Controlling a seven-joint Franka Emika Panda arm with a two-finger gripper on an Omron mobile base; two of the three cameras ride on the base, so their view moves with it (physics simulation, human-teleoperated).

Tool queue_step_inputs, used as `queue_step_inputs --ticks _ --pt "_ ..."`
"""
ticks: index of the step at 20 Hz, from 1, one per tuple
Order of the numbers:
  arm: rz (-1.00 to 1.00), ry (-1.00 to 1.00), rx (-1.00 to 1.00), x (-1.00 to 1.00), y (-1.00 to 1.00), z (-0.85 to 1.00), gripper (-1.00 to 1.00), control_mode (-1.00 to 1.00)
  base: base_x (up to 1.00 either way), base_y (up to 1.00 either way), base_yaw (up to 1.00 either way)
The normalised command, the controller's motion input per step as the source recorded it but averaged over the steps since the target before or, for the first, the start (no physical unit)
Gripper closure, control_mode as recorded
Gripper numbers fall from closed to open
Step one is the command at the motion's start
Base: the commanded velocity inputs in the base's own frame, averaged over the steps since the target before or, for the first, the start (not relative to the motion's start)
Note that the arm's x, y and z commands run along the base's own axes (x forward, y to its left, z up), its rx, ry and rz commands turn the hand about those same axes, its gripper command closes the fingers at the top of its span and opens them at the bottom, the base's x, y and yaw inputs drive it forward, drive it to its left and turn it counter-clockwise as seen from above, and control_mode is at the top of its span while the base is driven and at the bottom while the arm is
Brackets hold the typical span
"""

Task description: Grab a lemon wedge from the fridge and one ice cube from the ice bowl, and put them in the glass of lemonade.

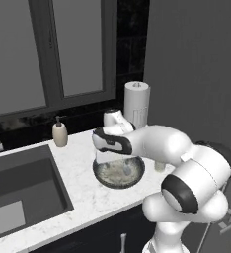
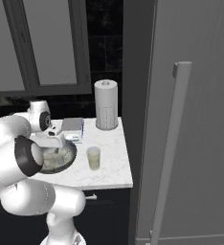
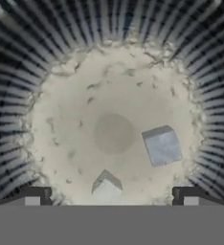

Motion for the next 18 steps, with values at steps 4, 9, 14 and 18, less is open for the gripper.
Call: queue_step_inputs --ticks 4,9,14,18 --pt "0.18 0.19 -0.12 0.02 0.14 -0.02 -1.00 -1.00 0.00 0.00 0.00" --pt "0.27 0.10 -0.06 0.00 -0.04 -0.19 -1.00 -1.00 0.00 0.00 0.00" --pt "0.07 0.01 0.01 0.34 -0.30 -0.42 -1.00 -1.00 0.00 0.00 0.00" --pt "0.00 0.00 0.02 0.33 -0.22 -0.09 -1.00 -1.00 0.00 0.00 0.00"
